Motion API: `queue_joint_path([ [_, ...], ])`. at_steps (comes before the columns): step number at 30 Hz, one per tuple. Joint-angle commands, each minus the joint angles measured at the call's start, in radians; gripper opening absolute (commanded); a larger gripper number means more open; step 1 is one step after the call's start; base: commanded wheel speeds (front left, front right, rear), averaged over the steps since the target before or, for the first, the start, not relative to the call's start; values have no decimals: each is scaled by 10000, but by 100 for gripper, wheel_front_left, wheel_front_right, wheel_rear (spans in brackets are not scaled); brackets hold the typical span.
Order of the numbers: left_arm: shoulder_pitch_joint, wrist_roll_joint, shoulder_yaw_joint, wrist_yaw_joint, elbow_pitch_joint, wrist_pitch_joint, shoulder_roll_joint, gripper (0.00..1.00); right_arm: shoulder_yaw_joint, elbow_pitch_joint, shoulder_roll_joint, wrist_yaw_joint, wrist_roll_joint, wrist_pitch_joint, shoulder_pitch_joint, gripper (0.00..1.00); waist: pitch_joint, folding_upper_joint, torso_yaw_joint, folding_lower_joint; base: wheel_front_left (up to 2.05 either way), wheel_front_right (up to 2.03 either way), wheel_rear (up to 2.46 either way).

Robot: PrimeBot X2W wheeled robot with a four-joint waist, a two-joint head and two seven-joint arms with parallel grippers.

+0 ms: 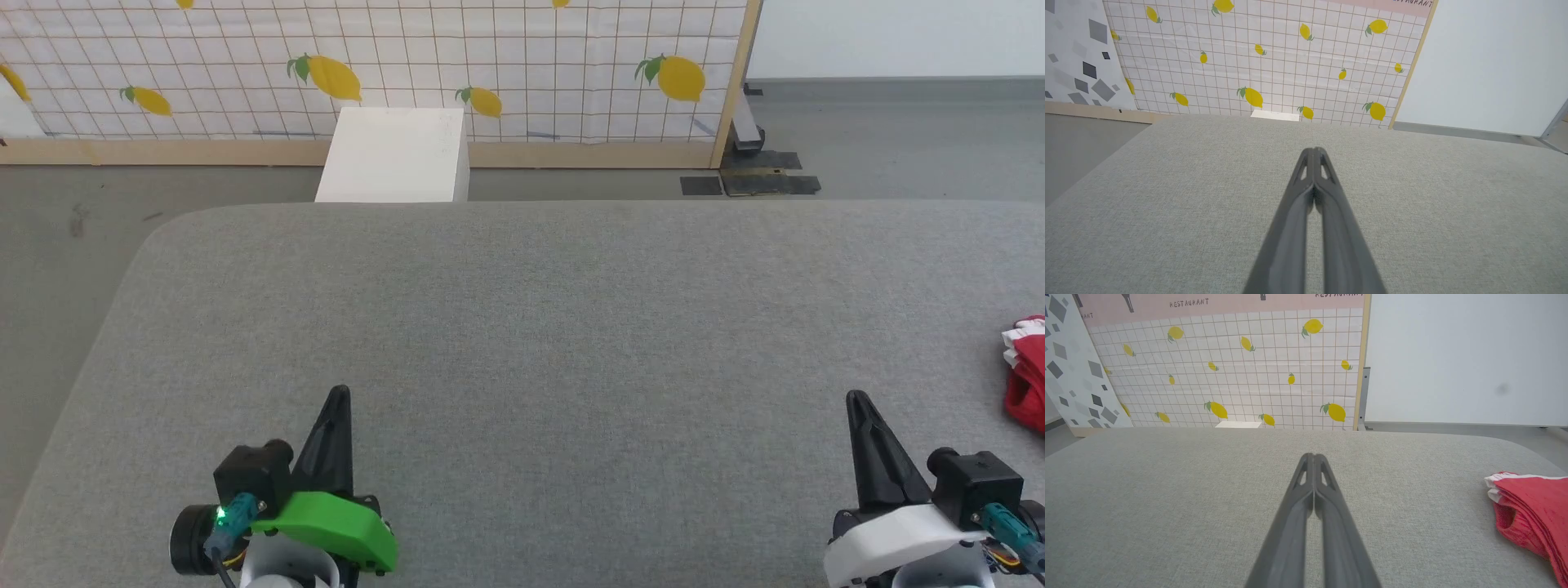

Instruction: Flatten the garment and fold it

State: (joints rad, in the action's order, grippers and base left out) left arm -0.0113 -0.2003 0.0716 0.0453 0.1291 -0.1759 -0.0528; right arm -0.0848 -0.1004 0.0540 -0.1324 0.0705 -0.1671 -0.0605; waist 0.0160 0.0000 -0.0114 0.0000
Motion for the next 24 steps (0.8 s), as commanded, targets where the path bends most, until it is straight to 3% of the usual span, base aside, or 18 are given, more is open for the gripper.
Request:
queue_joint_path([
  [1, 39, 218, -57, -63, -74, 71, 9, 0, 50, 85, -13, 6, -60, 50, 191, 0, -3, 0, 2, 0, 0, 0, 0],
  [24, 59, 711, -239, -171, -410, 538, 14, 0, 270, 339, -20, 9, -238, 498, 306, 0, -46, 0, 33, 0, 0, 0, 0],
])
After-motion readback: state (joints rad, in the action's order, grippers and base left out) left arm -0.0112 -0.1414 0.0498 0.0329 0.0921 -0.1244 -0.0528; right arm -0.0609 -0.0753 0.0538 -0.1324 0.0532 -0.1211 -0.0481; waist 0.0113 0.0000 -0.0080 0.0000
